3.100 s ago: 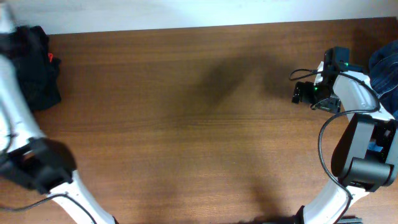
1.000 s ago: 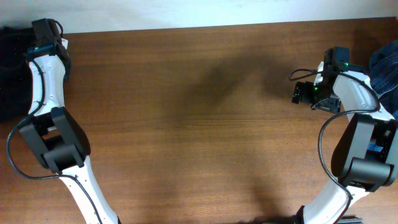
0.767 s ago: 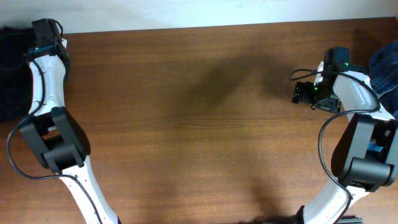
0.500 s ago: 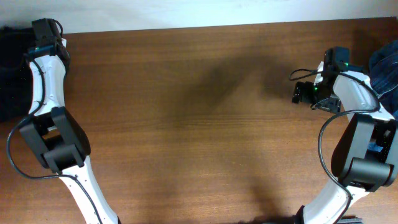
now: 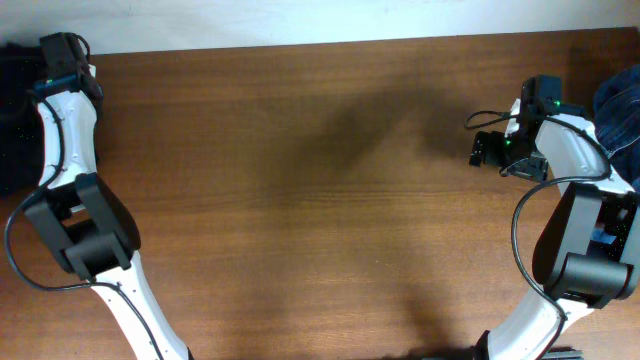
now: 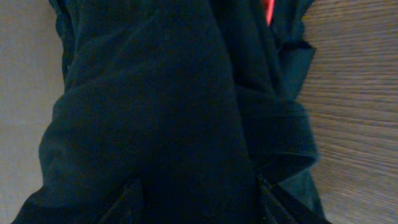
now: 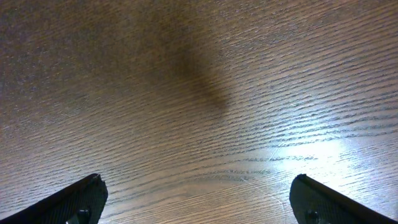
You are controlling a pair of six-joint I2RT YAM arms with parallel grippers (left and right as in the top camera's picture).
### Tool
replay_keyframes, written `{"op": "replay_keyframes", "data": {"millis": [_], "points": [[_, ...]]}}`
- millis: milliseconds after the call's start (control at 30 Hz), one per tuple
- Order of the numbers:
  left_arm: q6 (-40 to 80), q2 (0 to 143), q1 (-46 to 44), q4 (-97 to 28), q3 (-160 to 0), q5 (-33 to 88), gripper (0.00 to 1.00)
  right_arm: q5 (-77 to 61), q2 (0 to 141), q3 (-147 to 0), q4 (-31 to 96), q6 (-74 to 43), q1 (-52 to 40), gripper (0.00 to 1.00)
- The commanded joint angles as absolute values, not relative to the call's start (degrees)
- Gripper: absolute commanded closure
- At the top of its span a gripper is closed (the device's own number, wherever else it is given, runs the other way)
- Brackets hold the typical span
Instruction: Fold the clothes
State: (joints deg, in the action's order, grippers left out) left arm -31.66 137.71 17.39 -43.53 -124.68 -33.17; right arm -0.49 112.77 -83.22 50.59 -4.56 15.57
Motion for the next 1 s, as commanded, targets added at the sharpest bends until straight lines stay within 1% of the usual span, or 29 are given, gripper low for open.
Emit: {"op": "replay_keyframes", "data": {"millis": [0, 67, 133, 167, 267, 300, 433, 633, 867, 967], "points": [[-31.1, 139.0, 17.5, -43.7, -123.7, -33.9, 0.43, -0.8, 111.7, -84.0, 50.6, -4.9, 15.8, 0.01], [-31.1, 139.0, 17.5, -43.7, -123.7, -34.0, 0.44, -0.8, 111.7, -84.0, 50.6, -4.9, 15.8, 0.01], [-31.8, 139.0, 17.5, -43.3, -123.7, -34.4, 0.63, -0.8, 111.7, -84.0, 50.6, -4.9, 15.8, 0.01], [-31.8, 139.0, 17.5, -43.0, -123.7, -35.1, 0.75, -0.8, 111.7, -84.0, 50.6, -4.9, 15.8, 0.01], [-31.8, 139.0, 17.2, -40.9, -123.7, -39.4, 0.97, -0.8, 111.7, -84.0, 50.6, -4.9, 15.8, 0.01], [-31.8, 139.0, 17.1, -40.1, -123.7, -41.1, 1.0, -0.8, 111.7, -84.0, 50.6, -4.9, 15.8, 0.02], [-31.8, 139.0, 17.0, -37.1, -124.0, -45.3, 1.0, -0.8, 111.7, -84.0, 50.6, -4.9, 15.8, 0.02], [-31.8, 139.0, 17.3, -35.7, -126.2, -45.3, 1.0, -0.8, 111.7, -84.0, 50.6, -4.9, 15.8, 0.01], [-32.0, 139.0, 18.5, -29.7, -127.9, -45.3, 1.0, -0.8, 111.7, -84.0, 50.6, -4.9, 15.8, 0.01], [-34.1, 139.0, 19.1, -26.9, -127.9, -44.4, 1.0, -0.8, 111.7, -84.0, 50.6, -4.9, 15.8, 0.01]]}}
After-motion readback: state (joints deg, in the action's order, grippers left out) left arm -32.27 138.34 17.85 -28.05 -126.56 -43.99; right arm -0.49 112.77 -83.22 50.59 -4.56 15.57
